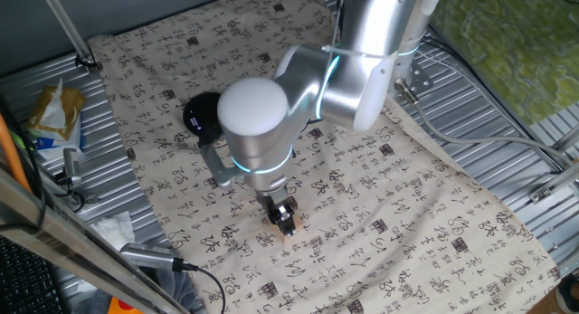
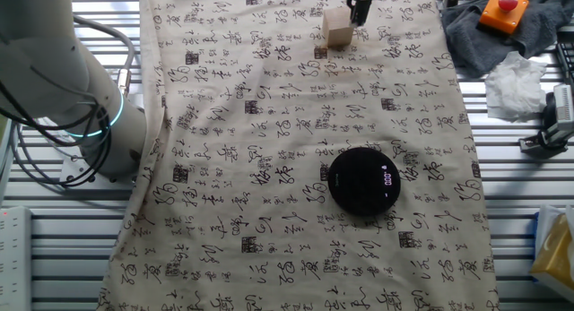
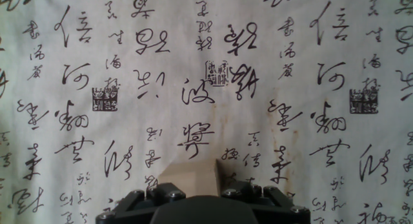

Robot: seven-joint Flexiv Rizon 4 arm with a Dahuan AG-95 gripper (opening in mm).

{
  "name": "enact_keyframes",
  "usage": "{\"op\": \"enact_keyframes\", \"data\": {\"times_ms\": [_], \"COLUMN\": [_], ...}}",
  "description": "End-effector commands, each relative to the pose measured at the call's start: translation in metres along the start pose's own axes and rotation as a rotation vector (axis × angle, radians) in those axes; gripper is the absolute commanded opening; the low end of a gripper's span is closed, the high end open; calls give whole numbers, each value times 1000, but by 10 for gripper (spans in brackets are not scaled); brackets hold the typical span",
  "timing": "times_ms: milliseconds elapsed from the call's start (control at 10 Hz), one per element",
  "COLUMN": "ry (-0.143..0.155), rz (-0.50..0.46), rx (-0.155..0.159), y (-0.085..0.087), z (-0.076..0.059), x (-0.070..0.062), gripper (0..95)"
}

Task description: Place the block on the scale

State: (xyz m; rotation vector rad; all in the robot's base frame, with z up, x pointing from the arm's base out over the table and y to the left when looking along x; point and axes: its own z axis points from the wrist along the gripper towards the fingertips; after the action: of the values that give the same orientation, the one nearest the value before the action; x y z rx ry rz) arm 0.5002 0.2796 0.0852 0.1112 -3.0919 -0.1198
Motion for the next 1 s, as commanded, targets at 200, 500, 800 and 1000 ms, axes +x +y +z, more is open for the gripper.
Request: {"op": "enact_keyframes", "data": {"times_ms": [200, 500, 800, 1000], "ry": [-11, -8, -13, -16], "rz": [2, -1, -17, -24], "rx": [5, 12, 14, 20], "y": [2, 7, 9, 9], "z": [6, 15, 23, 26], "x": [2, 4, 5, 5], "gripper": [950, 950, 950, 760]}}
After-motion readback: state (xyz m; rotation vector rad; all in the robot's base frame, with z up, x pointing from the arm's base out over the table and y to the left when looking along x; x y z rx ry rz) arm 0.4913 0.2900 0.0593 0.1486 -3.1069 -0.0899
